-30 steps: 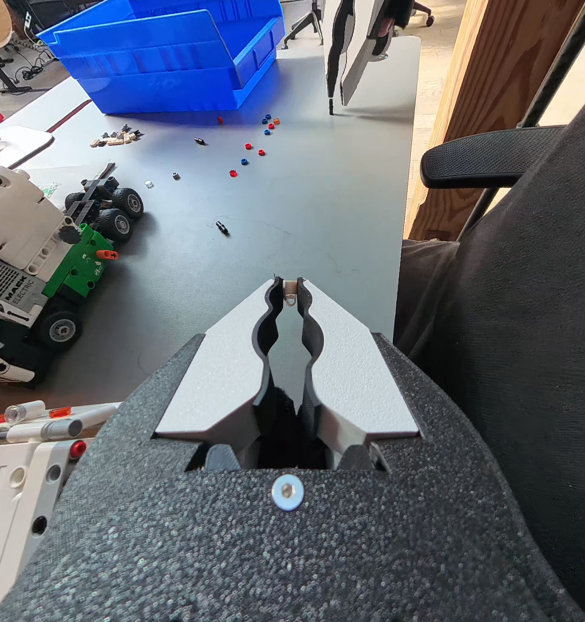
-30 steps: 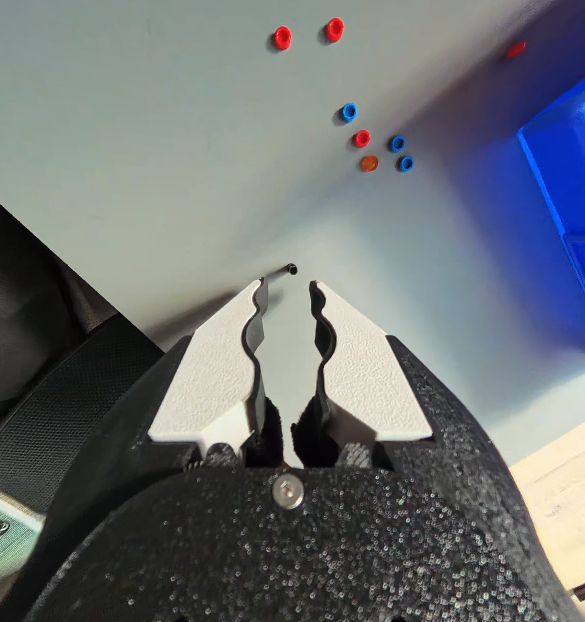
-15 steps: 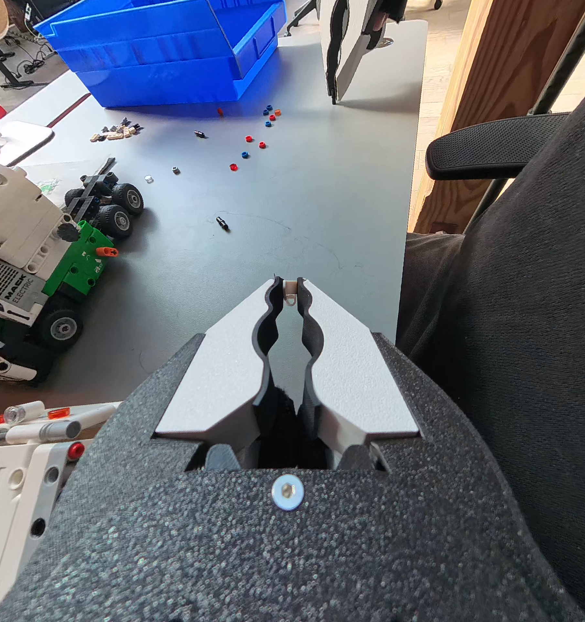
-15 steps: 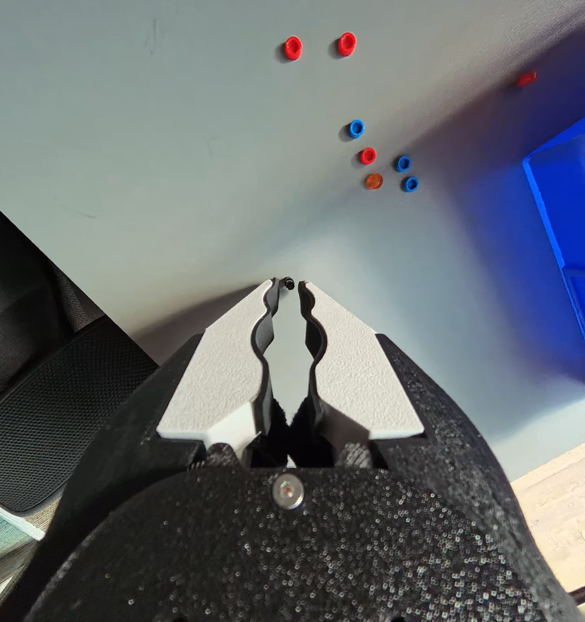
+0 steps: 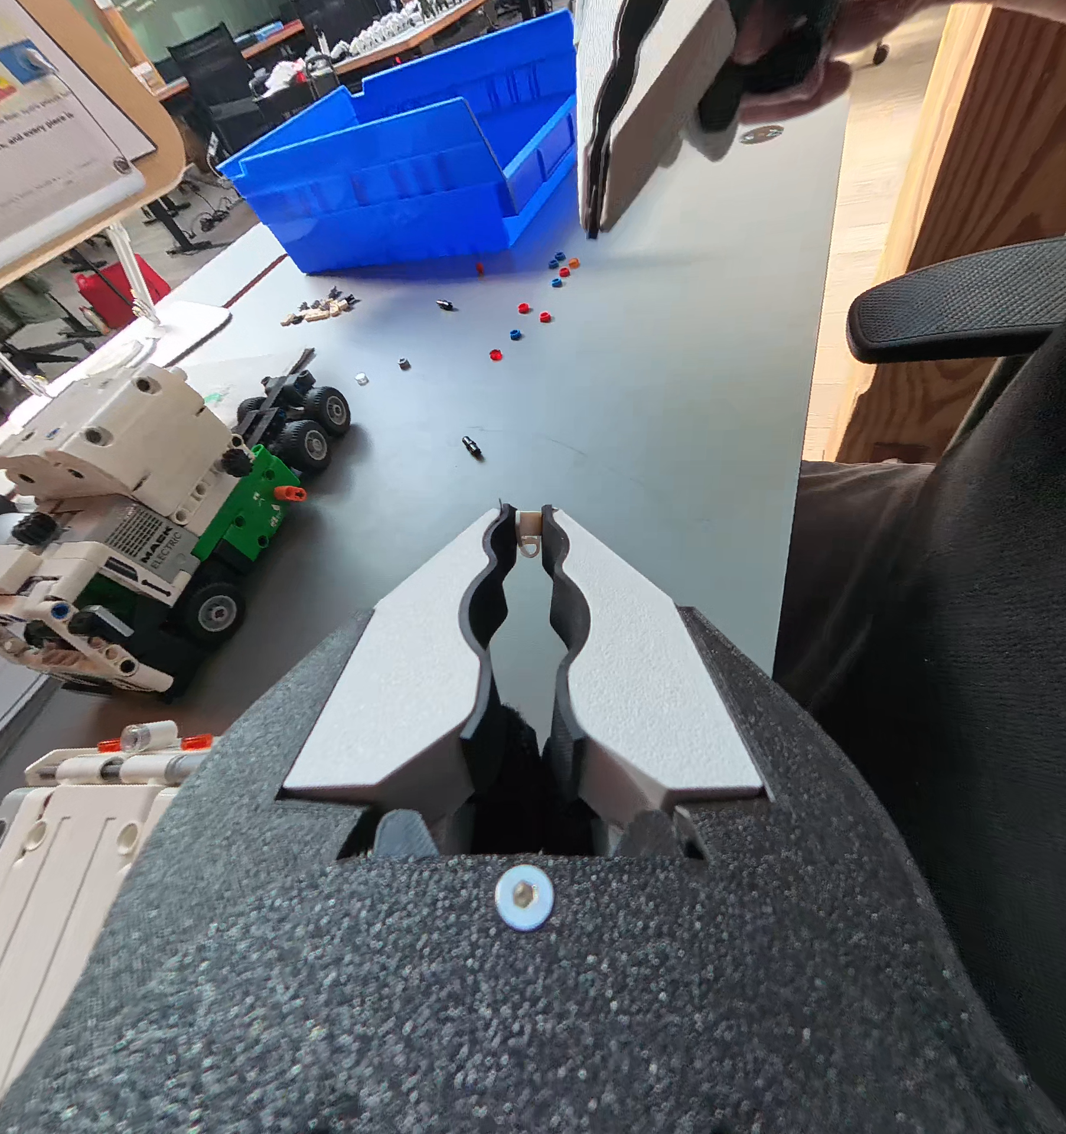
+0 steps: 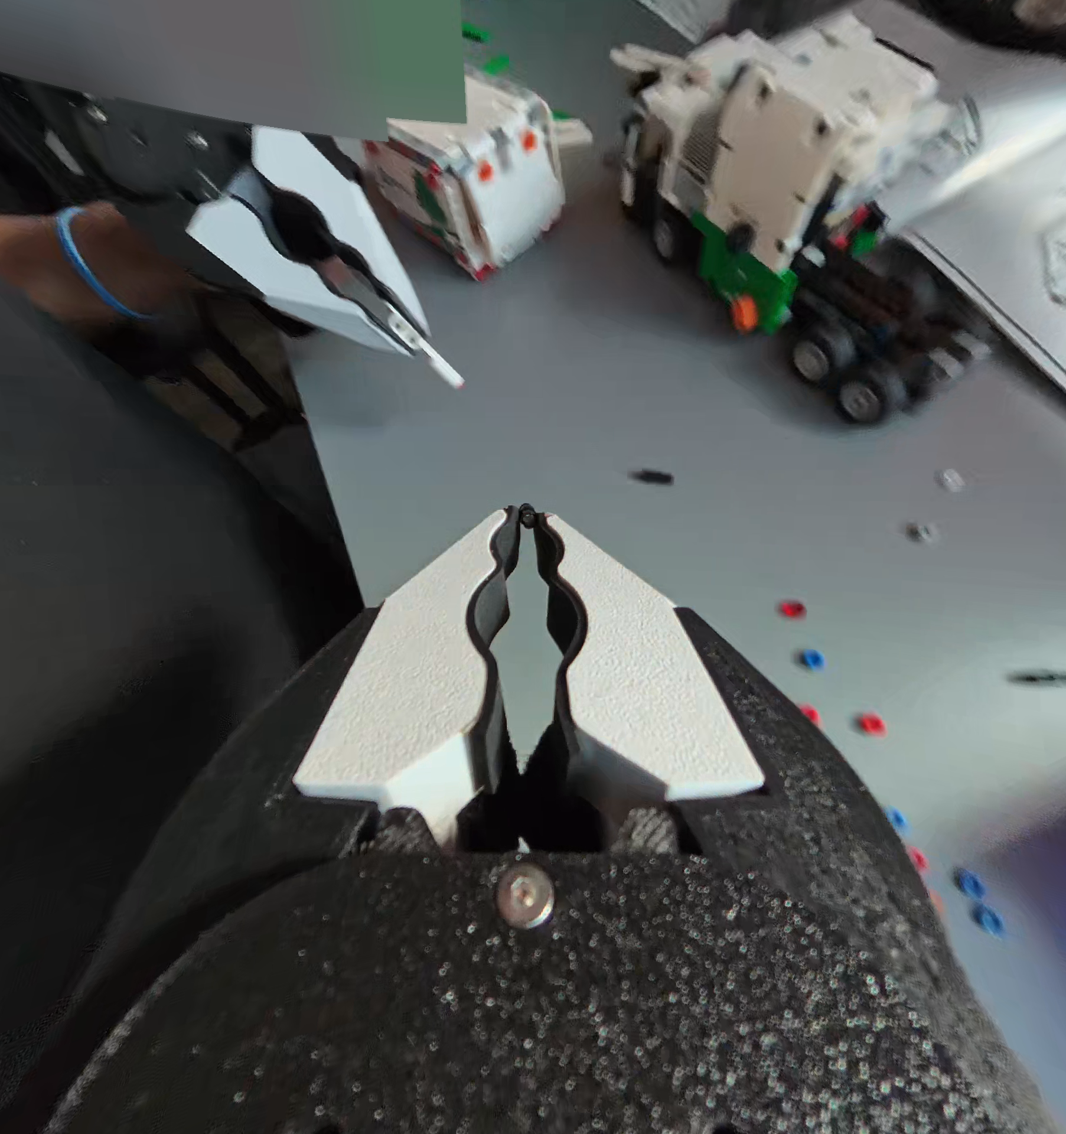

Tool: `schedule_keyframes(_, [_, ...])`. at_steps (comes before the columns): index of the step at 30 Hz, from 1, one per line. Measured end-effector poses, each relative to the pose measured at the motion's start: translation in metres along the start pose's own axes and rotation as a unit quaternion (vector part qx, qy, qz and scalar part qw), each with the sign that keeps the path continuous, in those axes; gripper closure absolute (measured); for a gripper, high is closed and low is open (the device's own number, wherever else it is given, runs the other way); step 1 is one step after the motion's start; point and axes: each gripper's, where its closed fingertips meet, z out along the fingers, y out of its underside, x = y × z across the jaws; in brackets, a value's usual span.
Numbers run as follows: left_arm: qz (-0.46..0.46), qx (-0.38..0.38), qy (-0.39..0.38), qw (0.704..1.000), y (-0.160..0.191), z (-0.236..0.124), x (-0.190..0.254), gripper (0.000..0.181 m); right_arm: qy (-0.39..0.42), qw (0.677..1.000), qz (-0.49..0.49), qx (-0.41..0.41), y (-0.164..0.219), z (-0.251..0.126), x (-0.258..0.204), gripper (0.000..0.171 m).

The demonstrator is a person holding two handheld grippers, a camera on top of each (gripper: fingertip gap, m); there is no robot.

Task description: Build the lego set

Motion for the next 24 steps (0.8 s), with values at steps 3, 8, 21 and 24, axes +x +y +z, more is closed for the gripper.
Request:
schedule_keyframes(3, [0.024, 0.002, -0.022, 0.999, -0.001, 0.001, -0.001, 0.175, -0.032, 0.999, -0.014, 0.030, -0.021, 0.043, -0.039, 0.167])
schedule_keyframes(8, [0.050, 0.009, -0.037, 0.998, -0.003, 0.000, 0.000, 0.175, -0.070, 0.991, 0.063, 0.093, -0.046, 0.072, -0.055, 0.167])
schedule_keyframes(21, [0.103, -0.003, -0.074, 0.992, -0.001, 0.004, 0.001, 0.175, -0.078, 0.995, 0.057, 0.036, -0.037, 0.094, -0.057, 0.167])
schedule_keyframes(24, [0.107, -0.007, -0.073, 0.992, 0.001, 0.005, 0.002, 0.175, -0.086, 0.995, 0.051, 0.019, -0.034, 0.095, -0.058, 0.167])
